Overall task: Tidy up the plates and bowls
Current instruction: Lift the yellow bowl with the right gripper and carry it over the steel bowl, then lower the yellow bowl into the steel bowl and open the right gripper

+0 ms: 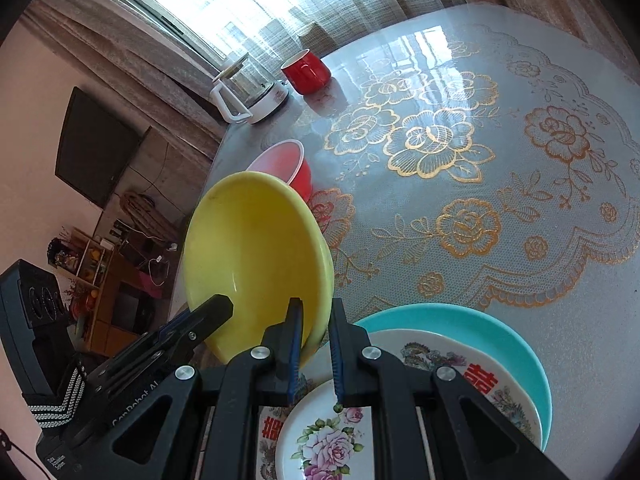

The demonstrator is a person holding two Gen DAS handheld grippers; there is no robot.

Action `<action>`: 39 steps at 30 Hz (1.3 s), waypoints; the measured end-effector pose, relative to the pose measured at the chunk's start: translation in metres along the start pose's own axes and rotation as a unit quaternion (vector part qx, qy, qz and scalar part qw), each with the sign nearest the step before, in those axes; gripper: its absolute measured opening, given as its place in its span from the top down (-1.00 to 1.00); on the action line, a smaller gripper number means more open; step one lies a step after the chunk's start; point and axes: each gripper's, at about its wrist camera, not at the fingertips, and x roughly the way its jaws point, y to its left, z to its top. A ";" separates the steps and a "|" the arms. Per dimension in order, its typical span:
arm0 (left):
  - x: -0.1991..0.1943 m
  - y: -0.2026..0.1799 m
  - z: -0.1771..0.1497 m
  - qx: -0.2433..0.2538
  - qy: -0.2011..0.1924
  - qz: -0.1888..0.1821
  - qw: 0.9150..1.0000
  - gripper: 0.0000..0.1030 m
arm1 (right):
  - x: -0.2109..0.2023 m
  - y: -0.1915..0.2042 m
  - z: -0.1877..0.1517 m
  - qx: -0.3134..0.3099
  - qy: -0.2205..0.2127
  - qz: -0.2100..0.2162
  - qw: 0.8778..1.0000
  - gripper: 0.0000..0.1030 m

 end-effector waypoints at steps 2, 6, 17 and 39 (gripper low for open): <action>-0.006 0.007 -0.004 -0.005 -0.001 -0.003 1.000 0.72 | 0.002 0.004 -0.005 0.000 0.003 0.006 1.000 0.75; -0.017 0.020 -0.013 -0.012 -0.001 -0.005 1.000 0.72 | 0.007 0.016 -0.013 -0.007 0.009 0.013 1.000 0.75; -0.045 0.059 -0.033 -0.040 -0.012 0.017 0.999 0.72 | 0.030 0.053 -0.027 -0.033 0.038 0.034 0.998 0.75; -0.040 0.113 -0.068 -0.077 0.013 0.058 0.995 0.72 | 0.077 0.097 -0.069 -0.078 0.098 0.013 0.992 0.72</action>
